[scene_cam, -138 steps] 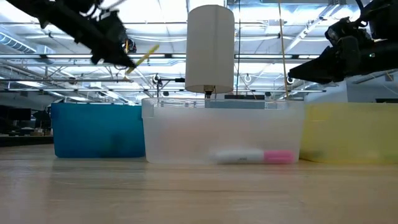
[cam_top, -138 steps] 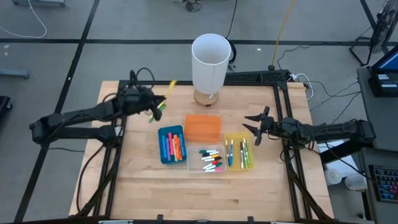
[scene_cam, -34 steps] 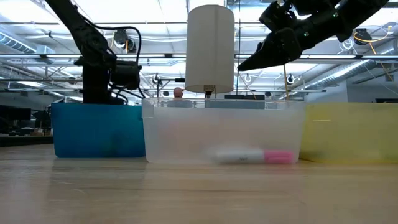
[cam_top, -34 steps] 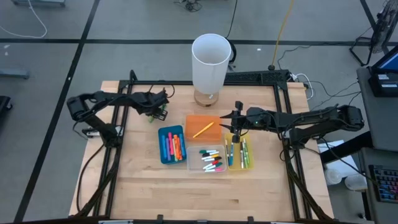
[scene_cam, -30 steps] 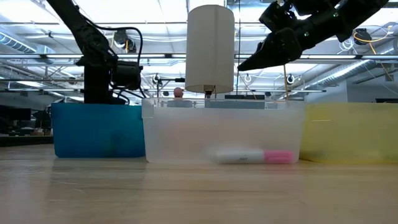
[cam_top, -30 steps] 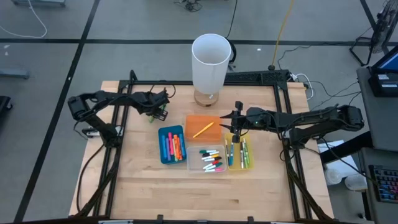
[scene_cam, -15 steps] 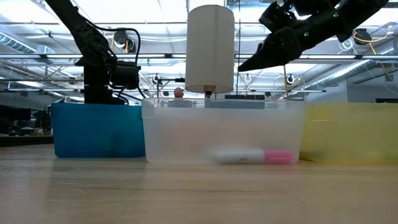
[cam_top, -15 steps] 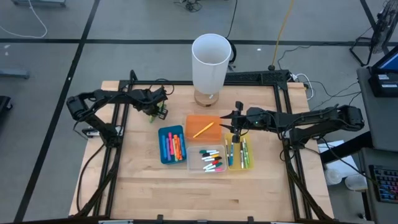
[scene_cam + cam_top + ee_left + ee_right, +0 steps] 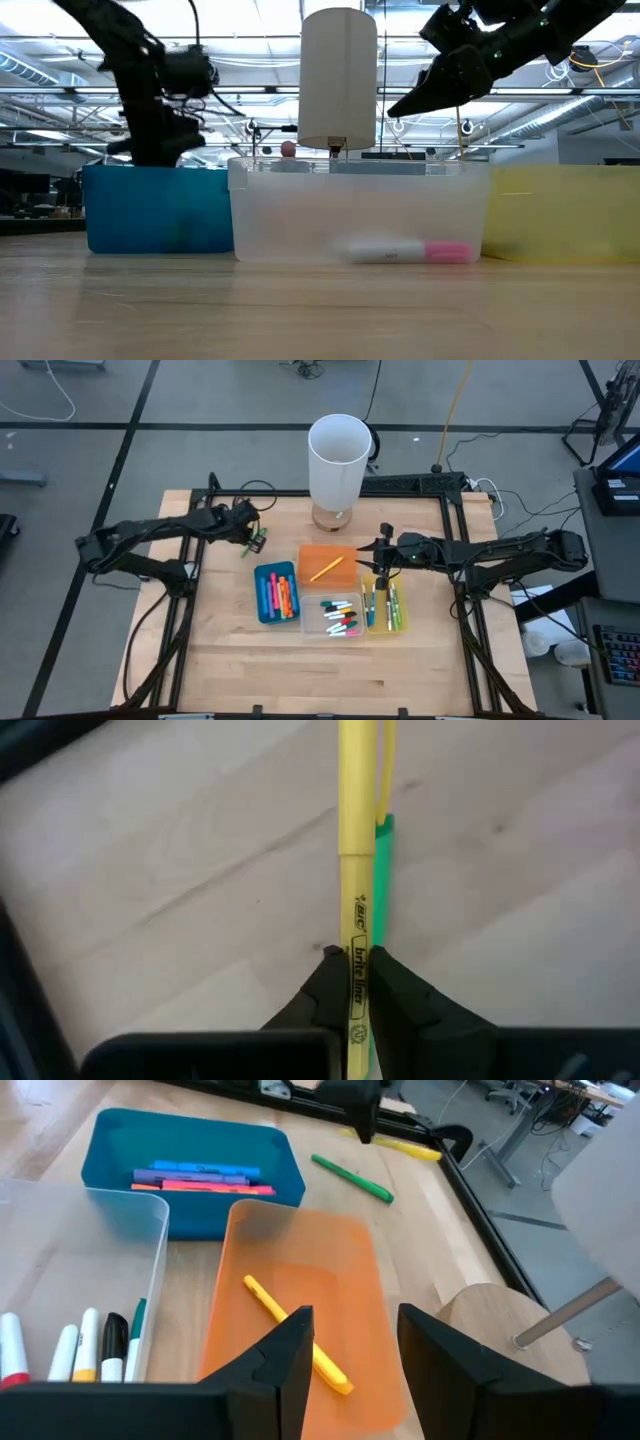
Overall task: Pick & Place Markers
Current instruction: Put the yellow pen into the orange bin, then put the green pen into the orange bin, then return to Home Position
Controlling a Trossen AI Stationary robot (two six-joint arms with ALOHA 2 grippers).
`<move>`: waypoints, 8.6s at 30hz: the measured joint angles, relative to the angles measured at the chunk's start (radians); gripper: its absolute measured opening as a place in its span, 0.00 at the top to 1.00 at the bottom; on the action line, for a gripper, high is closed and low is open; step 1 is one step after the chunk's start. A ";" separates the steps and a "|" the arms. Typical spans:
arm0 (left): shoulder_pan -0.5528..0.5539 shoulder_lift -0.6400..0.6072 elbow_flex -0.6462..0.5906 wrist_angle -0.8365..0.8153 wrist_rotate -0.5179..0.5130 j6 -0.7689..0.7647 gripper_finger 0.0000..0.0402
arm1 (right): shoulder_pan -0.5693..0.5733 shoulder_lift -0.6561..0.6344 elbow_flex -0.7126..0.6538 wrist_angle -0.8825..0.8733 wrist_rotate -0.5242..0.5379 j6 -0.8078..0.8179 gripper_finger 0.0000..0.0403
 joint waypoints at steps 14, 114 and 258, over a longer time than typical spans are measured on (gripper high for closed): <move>-0.319 -0.174 0.067 0.278 0.098 0.217 0.96 | 0.000 -0.203 0.000 -0.127 0.001 0.004 0.67; 0.067 0.100 -0.206 0.186 0.163 0.075 0.61 | 0.000 -0.334 0.000 -0.279 -0.003 0.058 0.68; -0.555 -0.900 -0.691 0.981 0.173 0.382 0.83 | 0.000 -0.967 -0.645 0.132 0.023 0.267 0.68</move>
